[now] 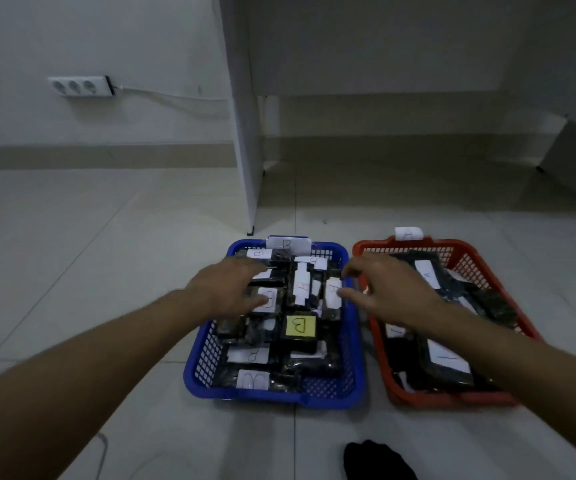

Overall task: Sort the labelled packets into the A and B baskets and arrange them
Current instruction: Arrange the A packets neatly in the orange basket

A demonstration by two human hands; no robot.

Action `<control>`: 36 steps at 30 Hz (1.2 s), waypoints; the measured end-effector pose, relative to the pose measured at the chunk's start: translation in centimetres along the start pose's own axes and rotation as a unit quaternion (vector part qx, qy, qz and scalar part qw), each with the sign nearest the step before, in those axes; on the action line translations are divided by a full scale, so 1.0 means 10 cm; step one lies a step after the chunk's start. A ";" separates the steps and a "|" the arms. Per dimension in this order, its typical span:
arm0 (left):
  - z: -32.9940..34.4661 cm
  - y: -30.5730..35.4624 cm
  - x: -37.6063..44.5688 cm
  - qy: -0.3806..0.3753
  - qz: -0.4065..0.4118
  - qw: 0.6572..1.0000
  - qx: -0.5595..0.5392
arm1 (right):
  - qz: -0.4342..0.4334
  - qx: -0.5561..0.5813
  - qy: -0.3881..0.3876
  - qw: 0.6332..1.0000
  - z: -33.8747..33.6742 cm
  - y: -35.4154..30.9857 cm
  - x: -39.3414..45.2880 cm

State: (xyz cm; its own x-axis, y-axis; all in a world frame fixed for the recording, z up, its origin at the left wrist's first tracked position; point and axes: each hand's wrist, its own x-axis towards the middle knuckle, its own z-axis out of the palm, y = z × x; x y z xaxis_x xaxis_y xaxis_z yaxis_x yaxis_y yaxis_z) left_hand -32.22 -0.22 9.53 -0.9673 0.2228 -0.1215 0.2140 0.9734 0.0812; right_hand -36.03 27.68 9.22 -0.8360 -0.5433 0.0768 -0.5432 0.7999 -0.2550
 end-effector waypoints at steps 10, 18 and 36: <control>-0.69 0.98 1.27 -0.072 0.143 0.987 0.031 | 0.101 -0.034 -0.026 0.994 -0.67 0.90 0.16; 0.09 1.28 2.40 -0.099 0.163 0.979 -0.068 | 0.201 0.020 -0.179 0.963 -0.37 1.93 0.53; 0.56 1.83 2.70 -0.207 0.051 0.913 -0.347 | 0.155 0.311 -0.259 0.901 -0.15 2.64 0.74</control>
State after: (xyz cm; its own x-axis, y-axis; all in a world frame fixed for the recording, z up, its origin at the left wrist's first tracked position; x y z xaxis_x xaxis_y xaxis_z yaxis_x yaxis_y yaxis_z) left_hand -53.65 23.86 2.20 -0.7816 0.4506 -0.4313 0.0222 0.7112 0.7026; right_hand -56.71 45.19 4.54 -0.7049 -0.4924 -0.5106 -0.0059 0.7238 -0.6899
